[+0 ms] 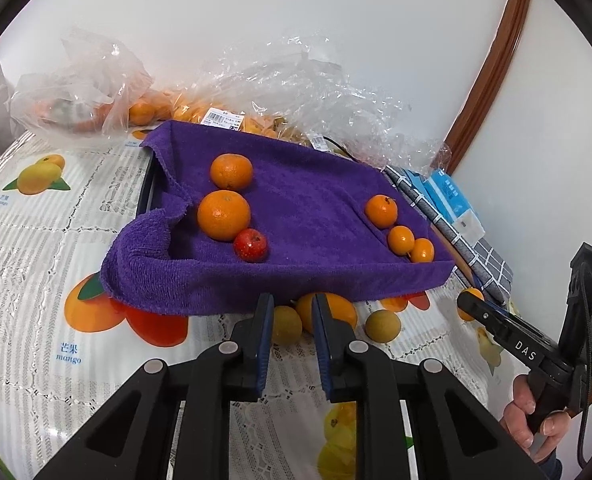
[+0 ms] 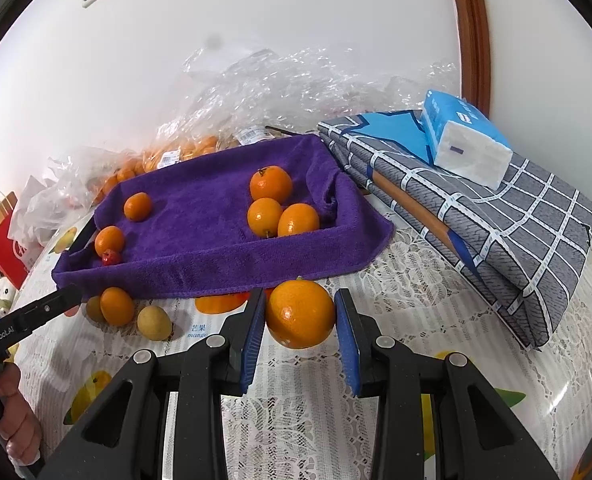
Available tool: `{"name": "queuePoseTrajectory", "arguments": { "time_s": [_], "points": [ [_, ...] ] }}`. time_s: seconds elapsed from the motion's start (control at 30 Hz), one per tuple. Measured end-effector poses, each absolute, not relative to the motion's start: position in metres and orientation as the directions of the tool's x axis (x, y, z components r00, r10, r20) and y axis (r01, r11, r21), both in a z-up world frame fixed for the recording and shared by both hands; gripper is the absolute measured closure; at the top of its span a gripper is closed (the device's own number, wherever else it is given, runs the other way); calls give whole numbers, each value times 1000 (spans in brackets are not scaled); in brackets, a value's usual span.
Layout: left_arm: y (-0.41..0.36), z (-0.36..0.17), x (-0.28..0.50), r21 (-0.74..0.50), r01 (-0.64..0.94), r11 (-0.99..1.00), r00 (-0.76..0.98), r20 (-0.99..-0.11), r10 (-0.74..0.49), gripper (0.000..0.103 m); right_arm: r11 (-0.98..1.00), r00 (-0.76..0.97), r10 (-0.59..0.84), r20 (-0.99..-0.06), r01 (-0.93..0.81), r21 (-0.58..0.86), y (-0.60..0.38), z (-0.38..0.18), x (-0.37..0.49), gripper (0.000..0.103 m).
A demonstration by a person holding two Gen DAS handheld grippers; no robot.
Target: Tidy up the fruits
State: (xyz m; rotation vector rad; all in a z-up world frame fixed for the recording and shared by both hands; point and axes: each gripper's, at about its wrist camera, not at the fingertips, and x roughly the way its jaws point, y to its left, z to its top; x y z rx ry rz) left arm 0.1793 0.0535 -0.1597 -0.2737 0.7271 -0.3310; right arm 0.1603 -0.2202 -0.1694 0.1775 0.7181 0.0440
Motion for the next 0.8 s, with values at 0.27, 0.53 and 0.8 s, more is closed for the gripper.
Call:
{"name": "queuePoseTrajectory", "arguments": {
  "time_s": [0.27, 0.53, 0.8],
  "points": [
    [56, -155, 174, -322, 167, 932, 730, -595, -337, 84, 983, 769, 121, -628, -7, 182, -220, -165, 156, 68],
    [65, -142, 172, -316, 125, 941, 759, -580, -295, 84, 969, 772, 188, -607, -46, 242, -221, -142, 163, 68],
    [88, -108, 198, -322, 65, 945, 783, -570, -248, 84, 985, 812, 165, -560, -102, 143, -202, -108, 185, 68]
  ]
}}
